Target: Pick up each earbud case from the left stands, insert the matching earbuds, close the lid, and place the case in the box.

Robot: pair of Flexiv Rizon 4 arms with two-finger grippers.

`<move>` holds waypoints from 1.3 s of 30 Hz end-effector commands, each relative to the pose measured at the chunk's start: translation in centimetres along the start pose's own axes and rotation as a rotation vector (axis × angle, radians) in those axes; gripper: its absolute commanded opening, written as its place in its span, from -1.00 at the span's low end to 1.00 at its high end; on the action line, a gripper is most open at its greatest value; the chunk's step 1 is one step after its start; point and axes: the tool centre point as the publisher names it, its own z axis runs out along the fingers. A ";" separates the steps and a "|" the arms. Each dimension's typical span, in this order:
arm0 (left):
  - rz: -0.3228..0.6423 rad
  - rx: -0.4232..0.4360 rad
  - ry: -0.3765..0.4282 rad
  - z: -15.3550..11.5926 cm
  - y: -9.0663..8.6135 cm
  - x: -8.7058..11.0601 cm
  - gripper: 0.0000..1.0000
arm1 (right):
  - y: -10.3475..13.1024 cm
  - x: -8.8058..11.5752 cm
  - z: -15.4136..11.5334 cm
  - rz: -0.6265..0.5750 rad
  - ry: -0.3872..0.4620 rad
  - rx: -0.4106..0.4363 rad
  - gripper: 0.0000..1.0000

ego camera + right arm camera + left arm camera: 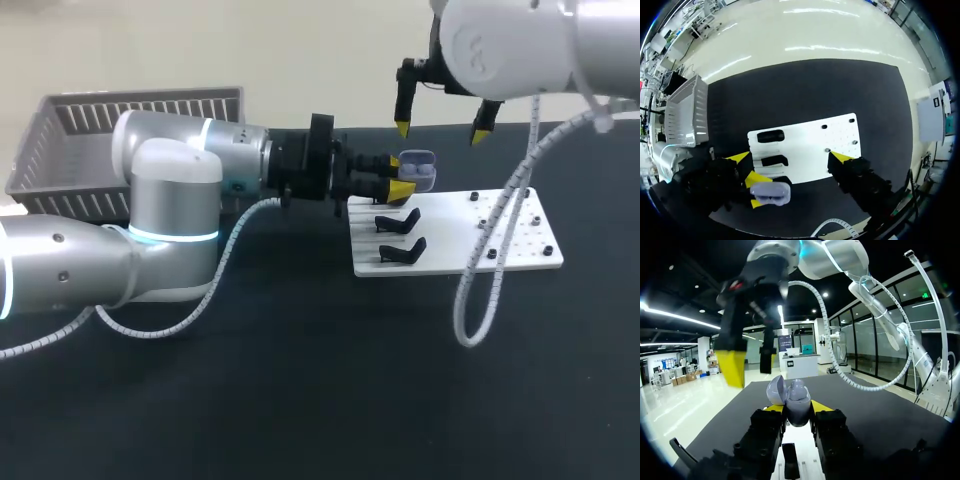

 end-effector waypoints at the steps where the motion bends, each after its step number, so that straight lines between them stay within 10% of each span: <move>1: 0.002 -0.003 -0.001 0.0 -0.1 0.1 -1.00 | -0.3 -1.5 1.1 0.015 0.050 0.016 1.00; 39: 0.002 -0.003 -0.001 0.0 -0.1 0.1 -1.00 | -2.8 4.4 -1.2 0.011 0.092 -0.009 1.00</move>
